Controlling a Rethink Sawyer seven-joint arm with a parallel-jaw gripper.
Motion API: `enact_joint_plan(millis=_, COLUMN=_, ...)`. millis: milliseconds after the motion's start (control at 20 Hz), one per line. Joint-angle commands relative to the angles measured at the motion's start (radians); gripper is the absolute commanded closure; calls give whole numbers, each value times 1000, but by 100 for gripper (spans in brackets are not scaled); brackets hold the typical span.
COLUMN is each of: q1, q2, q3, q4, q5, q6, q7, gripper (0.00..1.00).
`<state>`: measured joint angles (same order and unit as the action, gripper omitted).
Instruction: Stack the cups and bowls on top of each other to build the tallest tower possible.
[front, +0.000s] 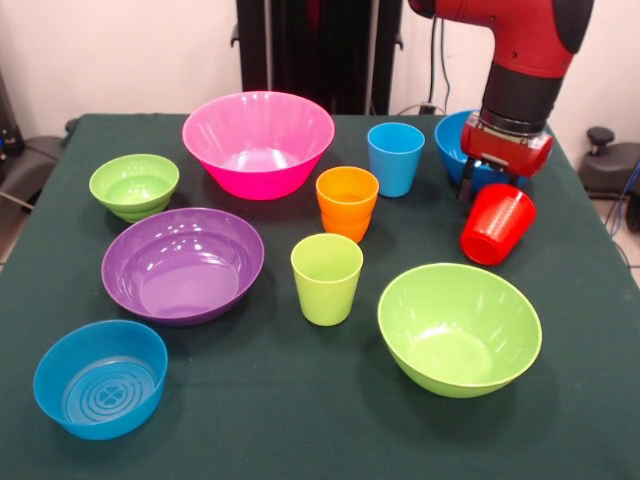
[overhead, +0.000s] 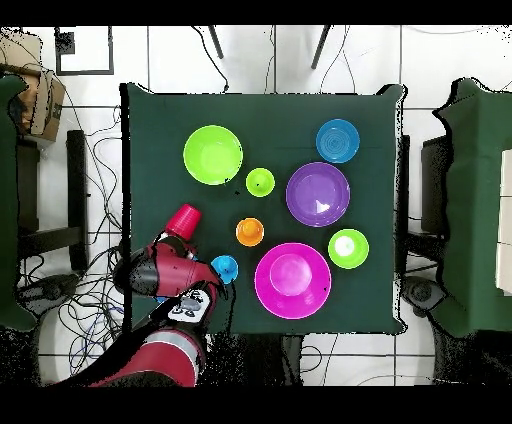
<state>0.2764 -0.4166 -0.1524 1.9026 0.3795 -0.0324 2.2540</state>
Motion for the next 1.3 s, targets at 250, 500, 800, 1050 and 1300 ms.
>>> enact_joint_plan(millis=250, q1=47, q2=18, q3=53, q4=11, q5=-74, q6=28, q7=76, gripper=0)
enact_joint_plan(millis=500, q1=78, q2=20, q3=23, q4=-8, q5=-89, q6=22, q7=73, gripper=100)
enact_joint_plan(millis=800, q1=86, q2=24, q3=9, q4=-15, q5=-98, q6=15, q7=70, gripper=100)
enact_joint_plan(millis=1050, q1=128, q2=43, q3=-30, q4=-40, q5=-81, q6=11, q7=79, gripper=100)
enact_joint_plan(millis=1300, q1=142, q2=44, q3=-50, q4=-45, q5=-76, q6=21, q7=82, gripper=100)
